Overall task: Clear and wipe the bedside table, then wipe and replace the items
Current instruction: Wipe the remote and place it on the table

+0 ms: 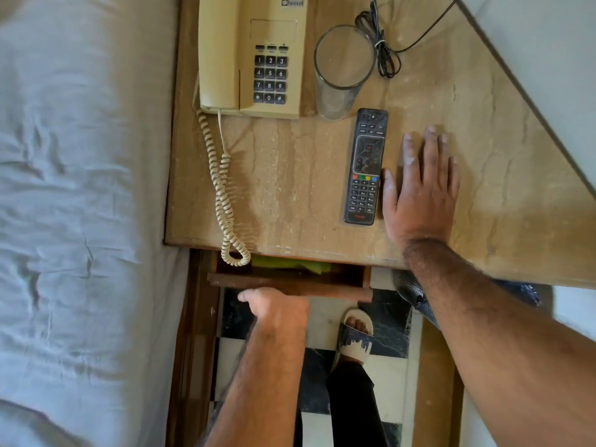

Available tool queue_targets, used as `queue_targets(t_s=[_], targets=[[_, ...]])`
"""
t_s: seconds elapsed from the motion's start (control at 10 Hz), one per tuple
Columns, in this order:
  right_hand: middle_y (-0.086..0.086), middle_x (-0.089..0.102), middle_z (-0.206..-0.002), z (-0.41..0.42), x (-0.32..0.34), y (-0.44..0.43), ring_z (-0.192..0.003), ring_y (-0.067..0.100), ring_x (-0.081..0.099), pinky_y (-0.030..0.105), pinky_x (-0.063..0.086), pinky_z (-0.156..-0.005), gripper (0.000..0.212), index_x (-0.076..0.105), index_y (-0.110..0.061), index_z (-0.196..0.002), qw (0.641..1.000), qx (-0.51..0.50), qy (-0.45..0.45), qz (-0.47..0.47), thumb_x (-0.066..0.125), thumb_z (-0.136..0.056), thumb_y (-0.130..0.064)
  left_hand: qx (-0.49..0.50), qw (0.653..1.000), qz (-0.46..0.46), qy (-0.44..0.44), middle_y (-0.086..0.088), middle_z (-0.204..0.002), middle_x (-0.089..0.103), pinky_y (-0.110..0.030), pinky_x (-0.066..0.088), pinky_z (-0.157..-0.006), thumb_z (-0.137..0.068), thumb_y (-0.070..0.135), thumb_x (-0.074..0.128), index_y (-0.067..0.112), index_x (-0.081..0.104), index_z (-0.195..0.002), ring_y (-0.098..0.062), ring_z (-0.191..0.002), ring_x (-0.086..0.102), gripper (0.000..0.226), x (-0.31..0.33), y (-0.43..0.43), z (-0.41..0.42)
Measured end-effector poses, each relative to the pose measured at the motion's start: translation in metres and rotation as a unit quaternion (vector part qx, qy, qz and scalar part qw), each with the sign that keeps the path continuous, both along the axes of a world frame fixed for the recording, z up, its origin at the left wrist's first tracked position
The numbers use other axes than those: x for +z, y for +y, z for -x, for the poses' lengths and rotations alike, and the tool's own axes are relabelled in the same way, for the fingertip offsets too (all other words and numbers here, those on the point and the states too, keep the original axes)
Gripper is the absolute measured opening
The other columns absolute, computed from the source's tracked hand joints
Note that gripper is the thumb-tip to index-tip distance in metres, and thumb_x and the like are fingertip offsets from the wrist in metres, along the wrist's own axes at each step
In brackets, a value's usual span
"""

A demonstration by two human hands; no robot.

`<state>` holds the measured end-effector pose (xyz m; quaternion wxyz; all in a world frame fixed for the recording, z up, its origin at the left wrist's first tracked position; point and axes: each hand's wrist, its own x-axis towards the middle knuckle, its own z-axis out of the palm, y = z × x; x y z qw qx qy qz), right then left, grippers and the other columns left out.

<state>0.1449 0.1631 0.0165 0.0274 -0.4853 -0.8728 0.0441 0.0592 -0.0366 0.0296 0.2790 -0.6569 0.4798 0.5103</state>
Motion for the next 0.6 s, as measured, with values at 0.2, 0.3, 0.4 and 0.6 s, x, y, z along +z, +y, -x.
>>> queue_targets(t_s=[0.2,0.3,0.4,0.6], targets=[[0.010,0.017,-0.178,-0.002,-0.003,0.001,-0.166,0.031,0.015,0.053,0.016,-0.134,0.064,0.027,-0.021,-0.168,1.000,0.004,0.008,0.003,0.035,-0.110,-0.048,0.076,0.992,-0.081,0.066,-0.008,-0.170,0.034,-0.051,0.019,-0.131,-0.111,0.057,0.026,0.023,0.034,-0.163,-0.033,-0.158,0.029,0.063,0.015,0.044,0.023],[0.010,0.018,-0.178,-0.004,-0.007,0.003,-0.165,0.030,0.016,0.053,0.017,-0.134,0.064,0.027,-0.023,-0.168,1.000,0.003,0.014,0.002,0.034,-0.110,-0.049,0.043,0.989,-0.119,0.075,-0.005,-0.171,0.032,-0.047,0.025,-0.129,-0.111,0.054,0.025,0.021,0.030,-0.165,-0.028,-0.158,0.031,0.063,0.024,0.047,0.013],[0.010,0.017,-0.178,-0.002,-0.003,0.003,-0.165,0.031,0.016,0.053,0.016,-0.134,0.064,0.026,-0.023,-0.168,1.000,0.011,0.008,0.007,0.034,-0.109,-0.048,0.042,0.982,-0.161,0.084,-0.009,-0.172,0.029,-0.052,0.024,-0.129,-0.106,0.066,0.029,0.023,0.028,-0.165,-0.032,-0.159,0.029,0.073,0.038,0.047,0.005],[0.010,0.004,-0.180,0.003,0.047,0.009,-0.167,0.030,0.003,0.050,0.006,-0.135,0.070,0.021,-0.013,-0.169,0.979,0.016,0.001,0.202,0.047,-0.109,-0.040,-0.139,0.964,-0.196,0.112,-0.018,-0.169,0.031,-0.054,0.031,-0.127,-0.103,0.057,0.054,0.024,0.030,-0.165,-0.038,-0.152,0.037,0.074,0.105,0.043,0.006]])
